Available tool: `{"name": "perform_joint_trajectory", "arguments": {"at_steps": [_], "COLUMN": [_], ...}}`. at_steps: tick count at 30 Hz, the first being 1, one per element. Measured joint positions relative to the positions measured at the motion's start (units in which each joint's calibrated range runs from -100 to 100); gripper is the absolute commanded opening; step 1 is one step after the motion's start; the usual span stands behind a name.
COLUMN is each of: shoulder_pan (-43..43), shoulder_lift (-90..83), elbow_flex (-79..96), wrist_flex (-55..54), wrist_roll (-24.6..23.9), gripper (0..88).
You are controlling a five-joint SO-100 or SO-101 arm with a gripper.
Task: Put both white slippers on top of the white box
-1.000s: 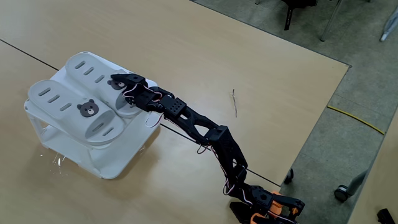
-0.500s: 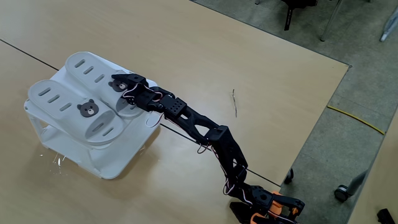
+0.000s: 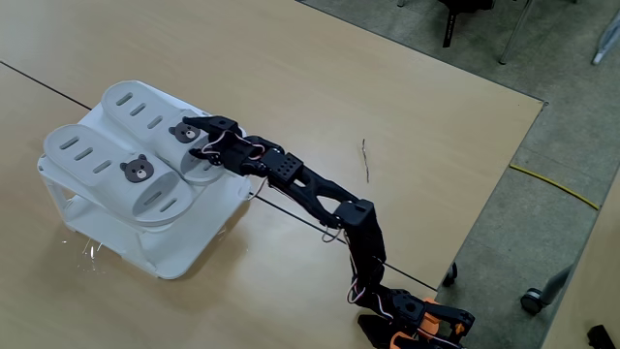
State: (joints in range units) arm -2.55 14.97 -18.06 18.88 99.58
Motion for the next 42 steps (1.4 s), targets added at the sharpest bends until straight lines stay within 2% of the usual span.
{"name": "perform_joint_trajectory", "arguments": {"at_steps": [11,16,19,23,27,34,39,42], "shoulder_pan": [-2.8,-3.2,-3.2,-3.2,-3.2,-3.2,-3.1,-3.1], "shoulder_lift": [-30.7,-43.5,-47.5,-49.2,-49.2,-52.5,-62.3,-70.4], "elbow_flex": [31.2,36.9,36.9,33.2,31.8,39.7,62.0,78.3], "wrist_flex": [0.0,0.0,0.0,-2.1,-19.7,-66.9,-89.8,-97.5], "wrist_roll": [0.0,0.0,0.0,0.0,0.0,0.0,0.0,0.0], "gripper": [28.4,15.9,1.1,0.8,0.8,0.8,0.8,0.8]}}
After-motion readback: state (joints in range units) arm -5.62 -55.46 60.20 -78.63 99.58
